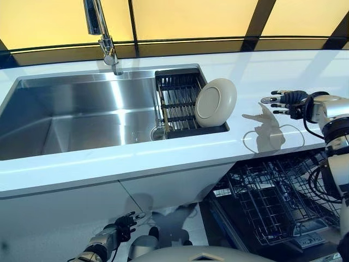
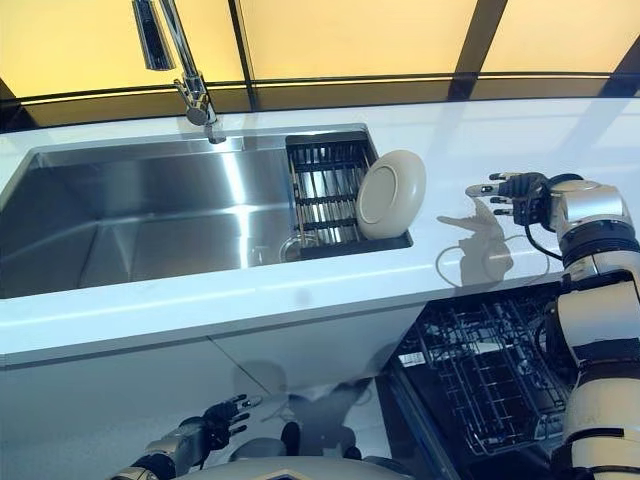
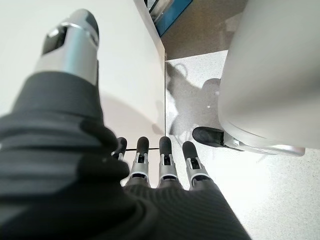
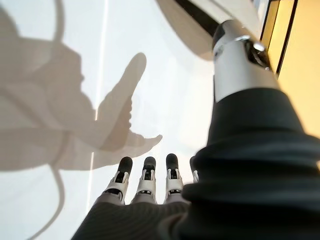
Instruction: Take plates into dishwasher
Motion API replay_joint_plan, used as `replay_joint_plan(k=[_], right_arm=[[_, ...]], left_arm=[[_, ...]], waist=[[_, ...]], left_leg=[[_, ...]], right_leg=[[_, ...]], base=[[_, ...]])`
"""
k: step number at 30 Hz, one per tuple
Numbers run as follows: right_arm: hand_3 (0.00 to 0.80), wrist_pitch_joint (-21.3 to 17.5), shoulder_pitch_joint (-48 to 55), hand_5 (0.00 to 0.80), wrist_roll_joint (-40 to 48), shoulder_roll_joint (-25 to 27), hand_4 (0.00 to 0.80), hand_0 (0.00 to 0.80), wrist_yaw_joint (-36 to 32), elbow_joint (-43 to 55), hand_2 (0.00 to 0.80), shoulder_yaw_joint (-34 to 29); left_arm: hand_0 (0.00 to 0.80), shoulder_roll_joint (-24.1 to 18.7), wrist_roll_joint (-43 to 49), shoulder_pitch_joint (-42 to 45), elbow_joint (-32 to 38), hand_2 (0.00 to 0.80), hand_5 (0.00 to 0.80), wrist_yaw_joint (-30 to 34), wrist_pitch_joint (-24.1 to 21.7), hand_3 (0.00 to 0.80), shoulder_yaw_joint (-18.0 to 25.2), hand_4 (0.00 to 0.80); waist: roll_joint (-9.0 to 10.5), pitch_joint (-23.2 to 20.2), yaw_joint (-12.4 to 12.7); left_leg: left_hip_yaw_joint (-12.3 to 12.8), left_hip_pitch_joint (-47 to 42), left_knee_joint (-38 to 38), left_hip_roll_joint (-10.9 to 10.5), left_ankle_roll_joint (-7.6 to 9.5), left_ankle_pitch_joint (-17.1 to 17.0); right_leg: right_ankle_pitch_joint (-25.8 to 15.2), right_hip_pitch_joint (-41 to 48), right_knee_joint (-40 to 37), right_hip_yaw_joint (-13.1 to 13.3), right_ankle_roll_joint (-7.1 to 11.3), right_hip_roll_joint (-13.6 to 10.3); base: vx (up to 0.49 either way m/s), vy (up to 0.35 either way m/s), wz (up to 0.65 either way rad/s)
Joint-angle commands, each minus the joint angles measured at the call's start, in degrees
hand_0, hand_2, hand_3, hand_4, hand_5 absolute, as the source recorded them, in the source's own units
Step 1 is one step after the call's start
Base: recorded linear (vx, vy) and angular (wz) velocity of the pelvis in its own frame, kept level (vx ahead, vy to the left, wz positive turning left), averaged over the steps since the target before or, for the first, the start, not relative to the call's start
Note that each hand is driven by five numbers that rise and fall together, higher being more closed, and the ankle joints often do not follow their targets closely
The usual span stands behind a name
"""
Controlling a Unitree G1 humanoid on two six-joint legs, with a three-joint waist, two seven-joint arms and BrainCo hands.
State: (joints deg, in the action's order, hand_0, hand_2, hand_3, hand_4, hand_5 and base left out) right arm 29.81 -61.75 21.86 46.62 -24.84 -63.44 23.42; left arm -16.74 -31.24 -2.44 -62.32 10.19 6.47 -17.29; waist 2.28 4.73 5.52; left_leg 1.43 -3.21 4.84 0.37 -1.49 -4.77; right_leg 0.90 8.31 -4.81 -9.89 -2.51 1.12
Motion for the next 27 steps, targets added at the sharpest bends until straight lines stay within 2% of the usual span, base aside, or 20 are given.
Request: replay_joint_plan(k=[1,10,27], right_arm=[[0.0,-0.42,-9.82,0.0,-2.47,4.14,0.0,0.0,-1.7,-2.04,0.0,5.63],[0.0,-0.12,-11.6,0.0,-2.08,2.93,0.0,0.0,-2.94,-2.59,0.0,6.49],[0.0,0.22,-11.6,0.0,3.6,-1.54,0.0,0.0,-0.08,2.88,0.0,5.56]], left_arm=[[0.0,0.03,-1.77,-3.44,-2.56,0.0,0.0,0.68,-1.42,0.0,-3.89,0.0],[0.0,0.18,-2.33,-3.41,-2.33,0.0,0.0,0.77,-1.34,0.0,-4.21,0.0],[0.0,0.41,-3.11,-2.45,-1.31,0.0,0.0,0.26,-1.11,0.0,-3.88,0.0]], waist=[[2.31,-0.84,1.06],[2.13,-0.45,1.36],[2.36,-0.39,2.22]], left_leg=[[-0.08,-0.93,0.16,-0.2,-0.51,2.87],[-0.38,-0.96,0.16,-0.28,-0.54,2.86],[-1.32,-0.94,0.16,-0.49,-0.55,2.78]], right_leg=[[-2.22,-0.64,0.74,-0.82,4.68,-3.66],[-2.25,-0.69,0.79,-0.8,4.6,-3.67],[-2.03,-0.5,1.01,-1.77,4.62,-4.06]], base=[[0.03,-0.008,0.0],[0.0,0.0,0.0],[0.003,0.004,0.0]])
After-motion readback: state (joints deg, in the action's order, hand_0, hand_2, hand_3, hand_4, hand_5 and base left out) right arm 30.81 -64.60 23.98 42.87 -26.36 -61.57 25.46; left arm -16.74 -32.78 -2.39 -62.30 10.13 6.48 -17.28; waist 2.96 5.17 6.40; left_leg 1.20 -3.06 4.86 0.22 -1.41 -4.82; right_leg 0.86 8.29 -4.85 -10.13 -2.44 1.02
